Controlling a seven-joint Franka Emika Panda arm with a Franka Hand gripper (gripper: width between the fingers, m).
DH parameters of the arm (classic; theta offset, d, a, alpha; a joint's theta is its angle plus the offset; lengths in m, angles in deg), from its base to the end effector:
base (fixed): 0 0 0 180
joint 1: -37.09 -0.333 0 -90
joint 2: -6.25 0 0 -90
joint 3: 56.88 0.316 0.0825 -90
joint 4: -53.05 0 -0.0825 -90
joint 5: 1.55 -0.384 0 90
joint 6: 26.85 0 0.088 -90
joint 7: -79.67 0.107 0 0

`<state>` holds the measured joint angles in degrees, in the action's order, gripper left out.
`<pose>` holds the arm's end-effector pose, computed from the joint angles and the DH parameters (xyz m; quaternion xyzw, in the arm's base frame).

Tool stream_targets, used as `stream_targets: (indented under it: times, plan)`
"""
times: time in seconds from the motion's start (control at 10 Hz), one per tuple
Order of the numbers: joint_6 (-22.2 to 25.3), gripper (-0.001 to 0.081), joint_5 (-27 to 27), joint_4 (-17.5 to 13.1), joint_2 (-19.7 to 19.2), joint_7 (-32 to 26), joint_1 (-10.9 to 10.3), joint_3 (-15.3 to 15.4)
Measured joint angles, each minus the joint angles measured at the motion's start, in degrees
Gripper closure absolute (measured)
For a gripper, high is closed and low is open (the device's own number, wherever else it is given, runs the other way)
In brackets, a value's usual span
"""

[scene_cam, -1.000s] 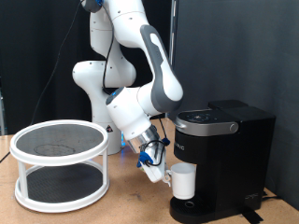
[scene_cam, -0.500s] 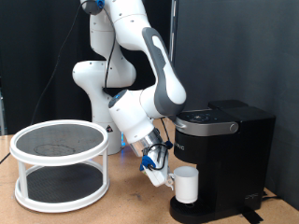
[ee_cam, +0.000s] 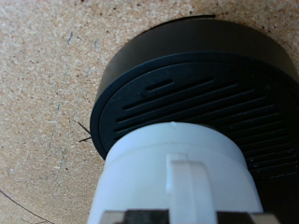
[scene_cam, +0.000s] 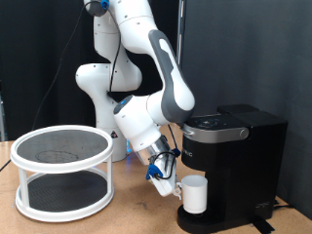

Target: Make a cup of coffee with the keurig machine

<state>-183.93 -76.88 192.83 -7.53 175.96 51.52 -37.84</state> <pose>0.4708 0.0057 0.2020 -0.1418 0.9467 0.2172 0.1911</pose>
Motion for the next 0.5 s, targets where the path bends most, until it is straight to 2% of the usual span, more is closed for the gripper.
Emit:
stream_targets:
  times: [0.5]
  plan:
    - [0.00, 0.0803, 0.31, 0.02, 0.00, 0.21, 0.01, -0.04]
